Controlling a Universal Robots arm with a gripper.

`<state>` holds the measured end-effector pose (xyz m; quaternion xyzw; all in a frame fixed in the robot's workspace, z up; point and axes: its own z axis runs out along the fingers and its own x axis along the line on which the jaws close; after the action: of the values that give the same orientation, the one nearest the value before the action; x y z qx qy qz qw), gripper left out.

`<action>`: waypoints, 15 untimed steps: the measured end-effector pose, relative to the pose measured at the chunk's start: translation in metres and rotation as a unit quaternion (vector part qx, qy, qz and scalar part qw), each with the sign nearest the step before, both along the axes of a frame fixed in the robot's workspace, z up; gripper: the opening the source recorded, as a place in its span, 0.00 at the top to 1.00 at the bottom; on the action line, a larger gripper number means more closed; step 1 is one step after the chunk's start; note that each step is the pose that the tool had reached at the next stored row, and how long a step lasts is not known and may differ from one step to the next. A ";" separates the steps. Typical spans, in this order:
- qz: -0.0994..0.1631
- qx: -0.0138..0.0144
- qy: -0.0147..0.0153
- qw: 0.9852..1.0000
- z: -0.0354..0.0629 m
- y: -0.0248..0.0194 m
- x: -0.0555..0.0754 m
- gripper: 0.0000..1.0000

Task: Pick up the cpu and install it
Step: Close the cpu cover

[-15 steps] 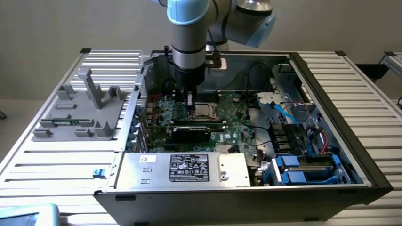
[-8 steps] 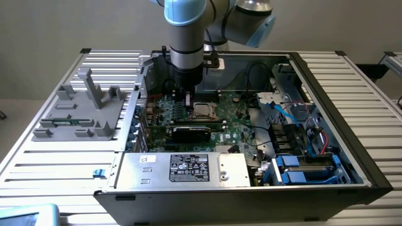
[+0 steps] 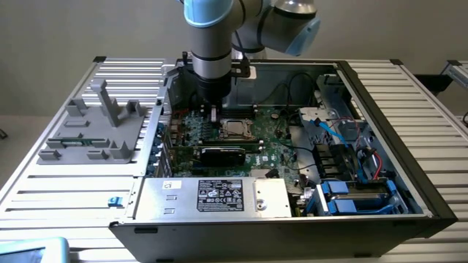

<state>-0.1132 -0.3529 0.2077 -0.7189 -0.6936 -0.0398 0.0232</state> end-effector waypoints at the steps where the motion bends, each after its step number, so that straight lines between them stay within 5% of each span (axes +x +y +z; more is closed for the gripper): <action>1: 0.000 0.000 -0.001 1.000 0.0006 0.0000 -0.002 0.89; 5: 0.000 0.000 -0.007 1.000 0.0076 0.0000 -0.006 0.89; 15: 0.000 0.005 -0.008 1.000 0.0392 -0.0004 -0.013 0.89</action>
<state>-0.1259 -0.3533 0.2469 -0.7185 -0.6935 -0.0491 0.0212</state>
